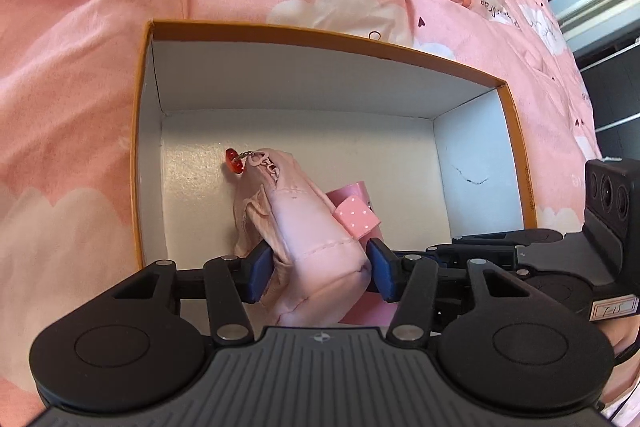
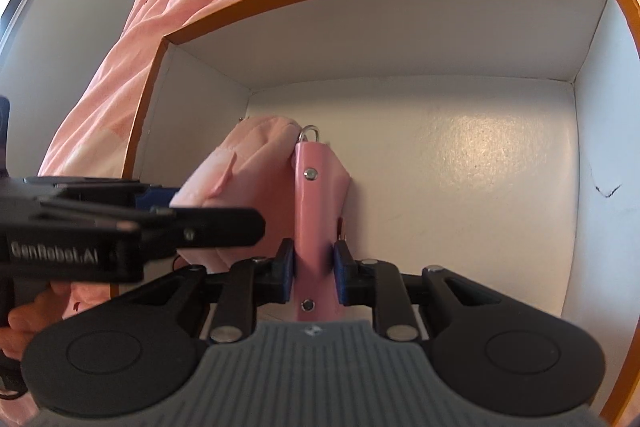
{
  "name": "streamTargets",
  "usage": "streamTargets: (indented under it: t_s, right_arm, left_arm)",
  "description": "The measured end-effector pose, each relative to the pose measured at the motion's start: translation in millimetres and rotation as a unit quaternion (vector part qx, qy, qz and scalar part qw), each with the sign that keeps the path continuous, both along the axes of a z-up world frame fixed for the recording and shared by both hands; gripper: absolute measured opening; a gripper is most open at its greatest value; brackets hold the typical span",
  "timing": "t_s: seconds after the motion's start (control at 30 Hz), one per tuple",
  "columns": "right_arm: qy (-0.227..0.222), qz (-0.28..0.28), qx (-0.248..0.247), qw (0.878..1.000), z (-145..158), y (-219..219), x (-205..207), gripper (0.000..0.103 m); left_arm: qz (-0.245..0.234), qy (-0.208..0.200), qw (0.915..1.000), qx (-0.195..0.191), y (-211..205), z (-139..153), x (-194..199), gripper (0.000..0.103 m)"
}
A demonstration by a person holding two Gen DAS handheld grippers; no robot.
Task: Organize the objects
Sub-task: 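Lower the pouch into the box and open the left tool while the right tool lowers the wallet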
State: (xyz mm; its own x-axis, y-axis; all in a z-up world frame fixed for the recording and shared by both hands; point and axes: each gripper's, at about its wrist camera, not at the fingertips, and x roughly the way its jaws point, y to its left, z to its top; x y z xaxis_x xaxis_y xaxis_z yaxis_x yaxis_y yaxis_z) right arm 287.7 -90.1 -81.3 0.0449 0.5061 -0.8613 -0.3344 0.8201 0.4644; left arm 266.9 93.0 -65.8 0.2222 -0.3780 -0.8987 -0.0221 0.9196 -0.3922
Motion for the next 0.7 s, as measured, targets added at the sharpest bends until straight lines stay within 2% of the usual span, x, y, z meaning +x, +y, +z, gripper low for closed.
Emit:
streamTargets:
  t_s: [0.17, 0.27, 0.4, 0.57, 0.7]
  right_arm:
    - [-0.004, 0.002, -0.001, 1.000, 0.5, 3.4, 0.2, 0.021]
    - [-0.007, 0.007, 0.000, 1.000, 1.0, 5.6, -0.3, 0.021]
    - [-0.007, 0.018, 0.003, 1.000, 2.4, 6.5, -5.0, 0.021]
    - [0.000, 0.013, 0.007, 1.000, 0.2, 9.9, -4.2, 0.021]
    - [0.014, 0.012, 0.015, 1.000, -4.8, 12.0, -6.1, 0.021]
  left_arm:
    - [-0.038, 0.022, 0.9989, 0.013, -2.5, 7.1, -2.7, 0.063]
    - [-0.011, 0.019, 0.9995, 0.022, 8.4, 9.1, -3.5, 0.064]
    - [0.001, 0.008, 0.9993, 0.036, 11.0, 11.8, -2.4, 0.065]
    - [-0.019, -0.003, 0.9939, 0.109, -11.6, 6.5, -1.1, 0.059]
    - [-0.031, -0.013, 0.9901, 0.137, -22.6, 3.8, -8.7, 0.049]
